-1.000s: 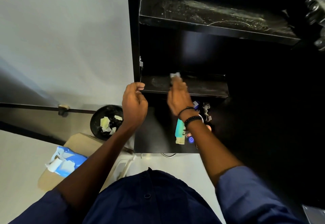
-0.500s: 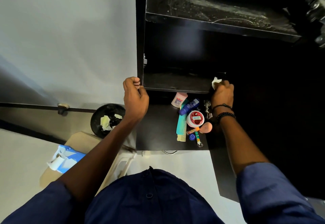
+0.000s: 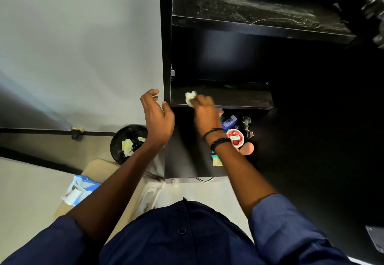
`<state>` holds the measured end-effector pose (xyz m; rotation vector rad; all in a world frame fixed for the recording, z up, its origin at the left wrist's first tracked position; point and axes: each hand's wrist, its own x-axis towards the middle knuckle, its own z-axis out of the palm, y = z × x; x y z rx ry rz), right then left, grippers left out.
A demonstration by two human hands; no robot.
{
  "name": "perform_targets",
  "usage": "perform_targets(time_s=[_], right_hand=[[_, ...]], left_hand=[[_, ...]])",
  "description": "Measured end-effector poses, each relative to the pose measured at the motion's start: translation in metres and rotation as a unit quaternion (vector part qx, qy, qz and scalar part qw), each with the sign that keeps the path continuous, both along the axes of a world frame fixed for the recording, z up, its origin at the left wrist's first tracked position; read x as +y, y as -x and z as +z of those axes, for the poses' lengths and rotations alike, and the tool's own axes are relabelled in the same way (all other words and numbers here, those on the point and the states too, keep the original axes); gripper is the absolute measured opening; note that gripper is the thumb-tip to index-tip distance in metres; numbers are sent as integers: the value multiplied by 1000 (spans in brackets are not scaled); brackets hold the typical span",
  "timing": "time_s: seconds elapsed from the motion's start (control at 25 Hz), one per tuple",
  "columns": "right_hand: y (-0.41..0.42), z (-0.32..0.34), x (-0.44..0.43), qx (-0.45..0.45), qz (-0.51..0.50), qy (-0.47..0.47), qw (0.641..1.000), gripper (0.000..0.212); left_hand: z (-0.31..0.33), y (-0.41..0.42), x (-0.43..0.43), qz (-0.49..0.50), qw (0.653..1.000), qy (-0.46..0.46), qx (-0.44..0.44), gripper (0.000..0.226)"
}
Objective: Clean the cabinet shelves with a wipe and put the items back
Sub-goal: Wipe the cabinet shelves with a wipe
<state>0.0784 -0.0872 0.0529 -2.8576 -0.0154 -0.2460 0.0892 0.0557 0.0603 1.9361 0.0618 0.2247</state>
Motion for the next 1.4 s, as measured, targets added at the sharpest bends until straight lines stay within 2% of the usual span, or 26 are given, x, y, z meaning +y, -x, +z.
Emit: perform_targets(time_s=[0.08,0.16,0.24,0.32,0.48,0.6,0.68,0.8,0.88,0.96,1.08,1.2,1.28,1.4], right_hand=[[16,2,-64,40,-119,39,991,47],[25,12,-127,79,-258,71,960,38],[18,22,-156,89,-335,59,936,31],[4,19,-140,66,-303,21,951,38],[-26,1,-22,24,-94,-82,992,56],[-28,6,31,90,73,-52,992,60],[-27,7,-5,75,48,-38,995,54],[-6,7,-117,59,-161,16,985,46],[5,13,-154,78,-234,26,969,46],[-8,12,-130,68,-196,-13,978,45],[-41,3,-40,50,-55,-52,996,49],[-61,8,28,78,-27,-68,994,49],[-62,12,43,83,5,-51,995,48],[-38,11,36,33,53,-46,997,39]], left_hand=[[-2,0,-6,-18,999,8,33,43],[-3,3,-10,-35,998,15,41,48],[-2,5,-12,-39,998,22,48,51],[0,7,-9,-45,997,28,51,52],[0,9,1,-74,996,39,33,54],[0,5,4,-82,996,35,21,52],[2,3,4,-86,995,35,29,50],[5,3,3,-80,995,37,50,47],[5,3,2,-61,996,29,52,48],[4,5,1,-54,997,28,49,48],[1,4,8,-72,996,25,40,49],[-1,5,16,-92,995,24,28,51],[0,9,16,-85,996,13,18,53],[0,13,8,-56,998,21,5,52]])
